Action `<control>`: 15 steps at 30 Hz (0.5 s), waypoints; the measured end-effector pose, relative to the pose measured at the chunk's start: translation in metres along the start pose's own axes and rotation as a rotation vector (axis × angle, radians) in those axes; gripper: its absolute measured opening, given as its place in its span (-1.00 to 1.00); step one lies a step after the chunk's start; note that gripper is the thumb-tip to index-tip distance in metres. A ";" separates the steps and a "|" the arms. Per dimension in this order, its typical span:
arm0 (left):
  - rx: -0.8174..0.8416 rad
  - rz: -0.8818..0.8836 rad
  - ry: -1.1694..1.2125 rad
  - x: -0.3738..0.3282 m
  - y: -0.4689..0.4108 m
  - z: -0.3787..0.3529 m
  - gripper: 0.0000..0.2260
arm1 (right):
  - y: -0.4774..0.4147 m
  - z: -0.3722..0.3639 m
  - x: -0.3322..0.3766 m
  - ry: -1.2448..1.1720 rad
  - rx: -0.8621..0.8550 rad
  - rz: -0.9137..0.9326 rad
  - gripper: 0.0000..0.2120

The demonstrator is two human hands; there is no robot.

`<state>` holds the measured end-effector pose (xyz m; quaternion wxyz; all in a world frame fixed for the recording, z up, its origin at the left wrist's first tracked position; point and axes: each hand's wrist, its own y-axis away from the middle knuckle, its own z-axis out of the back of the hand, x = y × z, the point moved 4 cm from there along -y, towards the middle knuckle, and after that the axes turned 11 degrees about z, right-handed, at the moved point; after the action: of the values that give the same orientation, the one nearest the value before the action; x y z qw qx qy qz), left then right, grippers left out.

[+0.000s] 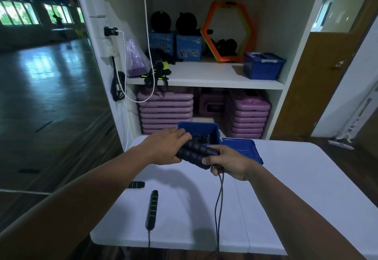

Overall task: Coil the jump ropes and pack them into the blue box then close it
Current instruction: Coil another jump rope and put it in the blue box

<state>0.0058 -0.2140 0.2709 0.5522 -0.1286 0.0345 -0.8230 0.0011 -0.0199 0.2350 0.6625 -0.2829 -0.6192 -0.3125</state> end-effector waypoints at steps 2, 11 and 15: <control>-0.033 0.005 -0.003 -0.001 -0.003 0.003 -0.61 | -0.001 0.004 0.003 0.021 0.008 0.001 -0.70; 0.057 0.418 0.520 0.006 -0.008 -0.018 -0.73 | 0.002 0.047 0.017 0.134 -0.139 0.083 -0.58; 0.168 0.618 1.249 -0.014 -0.010 -0.026 -0.76 | 0.006 0.068 0.017 0.072 -0.249 0.175 -0.66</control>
<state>-0.0044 -0.1997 0.2452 0.6458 0.4272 0.3166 -0.5480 -0.0379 0.0349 0.2572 0.6689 -0.4044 -0.5245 -0.3376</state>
